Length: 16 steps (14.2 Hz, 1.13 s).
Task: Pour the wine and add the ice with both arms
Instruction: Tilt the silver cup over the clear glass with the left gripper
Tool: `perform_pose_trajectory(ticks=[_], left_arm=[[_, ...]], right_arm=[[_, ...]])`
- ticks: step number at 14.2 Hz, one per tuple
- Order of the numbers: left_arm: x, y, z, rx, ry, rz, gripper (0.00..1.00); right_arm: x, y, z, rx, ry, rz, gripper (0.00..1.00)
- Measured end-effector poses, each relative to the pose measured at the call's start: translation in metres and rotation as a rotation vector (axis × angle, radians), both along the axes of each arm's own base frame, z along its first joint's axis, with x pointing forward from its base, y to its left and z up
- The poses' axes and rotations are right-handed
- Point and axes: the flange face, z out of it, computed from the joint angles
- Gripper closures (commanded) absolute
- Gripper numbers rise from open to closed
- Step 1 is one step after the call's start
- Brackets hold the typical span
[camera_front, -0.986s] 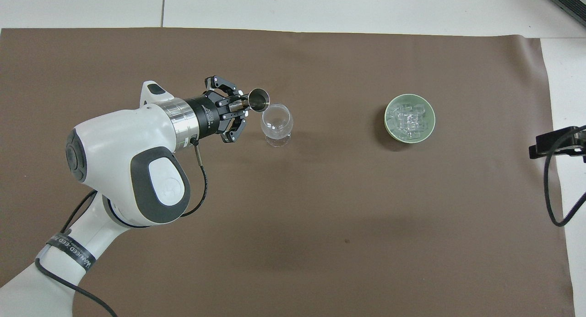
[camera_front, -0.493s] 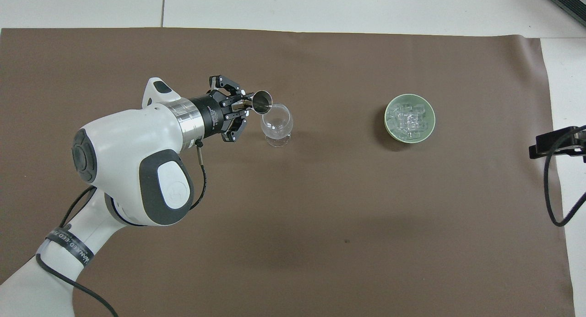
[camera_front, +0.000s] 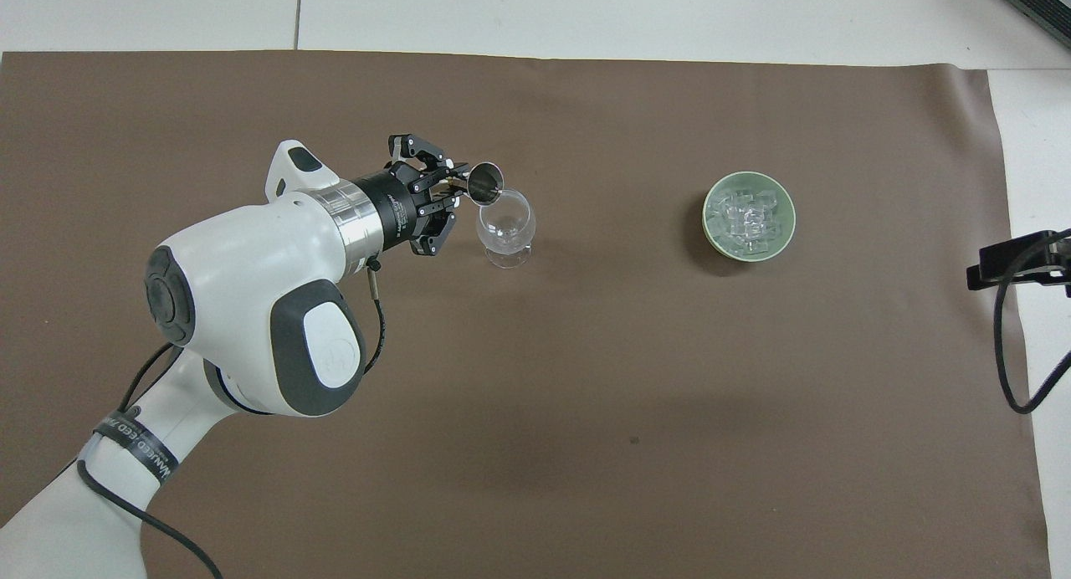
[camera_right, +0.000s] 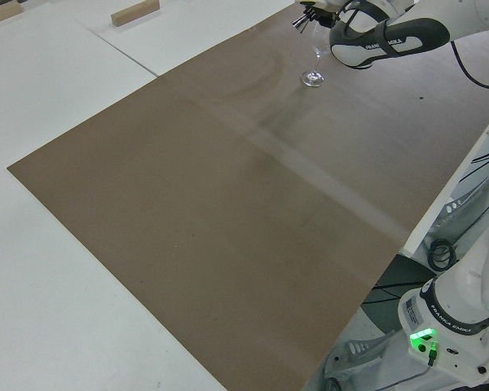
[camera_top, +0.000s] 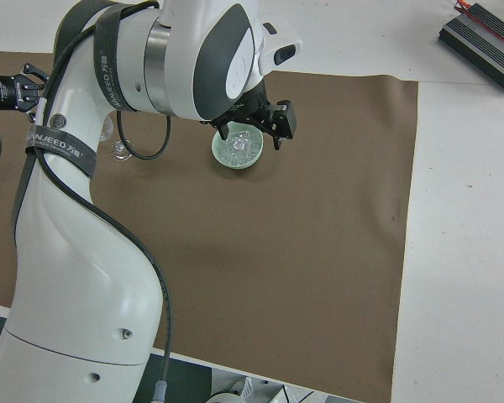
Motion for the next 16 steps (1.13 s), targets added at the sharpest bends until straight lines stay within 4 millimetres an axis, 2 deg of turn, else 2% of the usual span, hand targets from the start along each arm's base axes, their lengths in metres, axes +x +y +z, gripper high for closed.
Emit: perform_pose_trajectory(ticks=[16], left_arm=[[-0.0056,-0.0086,-0.0075,0.108,-0.051,-0.087,1.0]], right_arm=[[0.0,0.0,0.0,0.0,0.0,0.0,0.0]])
